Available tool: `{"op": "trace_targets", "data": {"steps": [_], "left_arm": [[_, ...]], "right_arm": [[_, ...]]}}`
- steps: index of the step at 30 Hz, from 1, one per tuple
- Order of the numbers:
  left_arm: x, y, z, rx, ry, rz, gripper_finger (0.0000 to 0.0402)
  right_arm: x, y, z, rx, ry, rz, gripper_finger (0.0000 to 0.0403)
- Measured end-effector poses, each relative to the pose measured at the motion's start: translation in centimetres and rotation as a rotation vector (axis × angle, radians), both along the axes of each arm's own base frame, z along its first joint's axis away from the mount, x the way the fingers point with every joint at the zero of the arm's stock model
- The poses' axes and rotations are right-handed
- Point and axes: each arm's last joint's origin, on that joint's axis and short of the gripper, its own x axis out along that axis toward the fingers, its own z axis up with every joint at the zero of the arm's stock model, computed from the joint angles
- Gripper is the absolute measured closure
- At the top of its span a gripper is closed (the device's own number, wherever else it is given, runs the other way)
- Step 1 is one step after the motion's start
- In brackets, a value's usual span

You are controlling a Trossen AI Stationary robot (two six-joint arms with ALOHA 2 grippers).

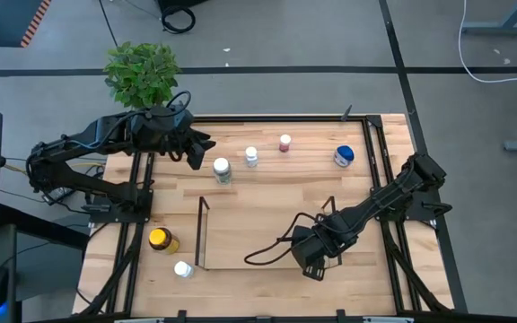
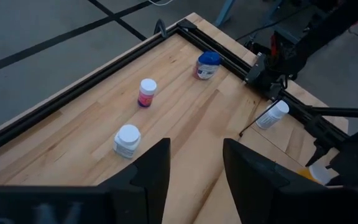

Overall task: Pick and place medicine bottles onto shelf by color
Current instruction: Put the orange pill bottle on the shelf

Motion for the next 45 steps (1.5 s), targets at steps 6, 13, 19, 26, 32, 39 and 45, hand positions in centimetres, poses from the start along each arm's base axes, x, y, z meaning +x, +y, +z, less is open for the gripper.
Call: {"op": "trace_targets", "data": {"steps": [6, 13, 19, 26, 32, 39, 45], "left_arm": [[0.0, 0.0, 0.0, 0.0, 0.0, 0.0, 0.0244], [0.0, 0.0, 0.0, 0.0, 0.0, -0.001, 0.025], [0.0, 0.0, -0.1, -0.001, 0.009, 0.0, 0.0246], [-0.2, 0.0, -0.4, -0.007, 0.045, -0.001, 0.0247], [-0.2, 0.0, -0.4, -0.007, 0.045, -0.001, 0.0245], [-0.2, 0.0, -0.4, -0.007, 0.045, 0.0, 0.0247], [-0.2, 0.0, -0.4, -0.006, 0.045, 0.0, 0.0244]], "right_arm": [[0.1, 0.1, -0.2, -0.002, 0.004, 0.004, 0.0173], [0.0, 0.0, -0.7, -0.007, 0.01, 0.01, 0.0173], [-0.3, 0.0, -1.7, 0.018, 0.041, 0.027, 0.0173], [-0.3, 0.0, -1.7, 0.02, 0.04, 0.026, 0.0173], [-0.3, 0.0, -1.7, 0.018, 0.039, 0.012, 0.0171], [-0.2, -0.1, -1.7, 0.018, 0.04, -0.022, 0.0133], [-0.3, 0.0, -1.7, 0.035, 0.05, -0.018, 0.0106]]}}
